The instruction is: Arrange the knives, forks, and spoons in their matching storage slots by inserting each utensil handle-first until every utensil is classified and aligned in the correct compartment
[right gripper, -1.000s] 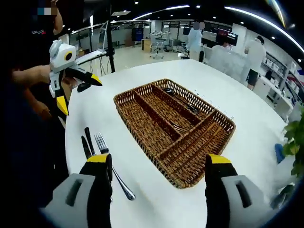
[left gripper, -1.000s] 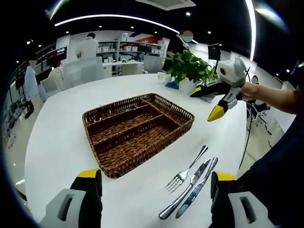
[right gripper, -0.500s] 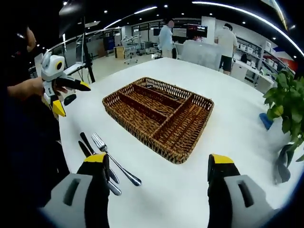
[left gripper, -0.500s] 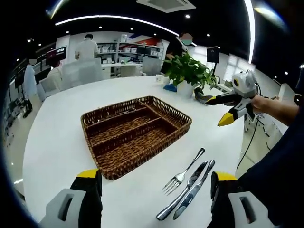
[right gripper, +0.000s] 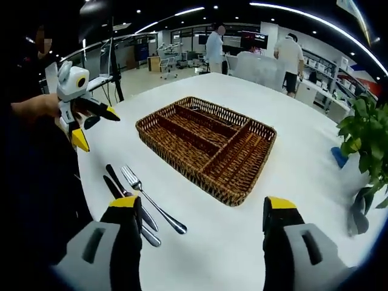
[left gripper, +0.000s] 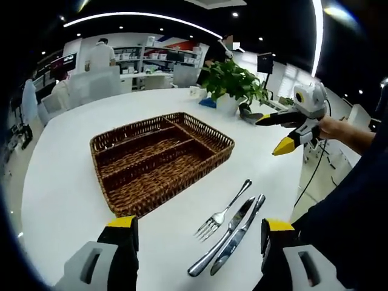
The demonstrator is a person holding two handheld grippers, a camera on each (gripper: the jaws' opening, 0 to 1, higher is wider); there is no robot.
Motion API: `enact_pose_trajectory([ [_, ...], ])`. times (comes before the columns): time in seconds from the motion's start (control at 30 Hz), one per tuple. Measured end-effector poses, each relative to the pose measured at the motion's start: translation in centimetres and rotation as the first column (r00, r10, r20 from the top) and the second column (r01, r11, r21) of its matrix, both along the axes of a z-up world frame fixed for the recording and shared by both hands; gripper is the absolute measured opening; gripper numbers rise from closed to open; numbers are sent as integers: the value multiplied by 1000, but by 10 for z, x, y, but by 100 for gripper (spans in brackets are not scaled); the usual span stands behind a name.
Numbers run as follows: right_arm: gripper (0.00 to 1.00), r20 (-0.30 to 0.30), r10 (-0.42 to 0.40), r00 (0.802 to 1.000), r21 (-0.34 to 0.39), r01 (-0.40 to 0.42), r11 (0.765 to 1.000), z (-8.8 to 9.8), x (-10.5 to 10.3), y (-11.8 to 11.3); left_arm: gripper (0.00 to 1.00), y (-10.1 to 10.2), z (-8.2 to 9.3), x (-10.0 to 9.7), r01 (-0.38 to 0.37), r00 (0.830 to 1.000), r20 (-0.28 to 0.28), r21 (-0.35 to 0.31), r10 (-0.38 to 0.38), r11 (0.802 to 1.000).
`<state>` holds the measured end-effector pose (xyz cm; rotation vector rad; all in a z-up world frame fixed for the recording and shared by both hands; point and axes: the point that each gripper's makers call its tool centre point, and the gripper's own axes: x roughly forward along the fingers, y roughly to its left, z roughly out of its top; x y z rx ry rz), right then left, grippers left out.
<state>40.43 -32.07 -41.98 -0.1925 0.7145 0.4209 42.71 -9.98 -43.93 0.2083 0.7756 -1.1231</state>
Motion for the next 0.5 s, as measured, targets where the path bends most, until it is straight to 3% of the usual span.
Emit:
enact_pose_trajectory([
  [0.07, 81, 0, 4, 1000, 0, -4, 1000, -1, -2, 2, 78, -3, -4, -3, 6, 1000, -20, -2, -6, 1000],
  [0.13, 80, -5, 7, 1000, 3, -7, 1000, -3, -3, 4, 66, -7, -12, -12, 1, 994, -112, -16, -3, 1000],
  [0.17, 80, -6, 10, 1000, 2, -10, 1000, -5, -4, 5, 62, -8, -15, -13, -3, 992, -126, -24, 0, 1000],
  [0.37, 78, -23, 27, 999, 0, -27, 1000, -11, -11, 12, 53, -13, -36, -15, 9, 978, -208, -2, -9, 1000],
  [0.5, 75, -31, 33, 999, 6, -32, 999, -14, -15, 14, 45, -15, -49, -16, 12, 959, -282, 10, -8, 1000],
])
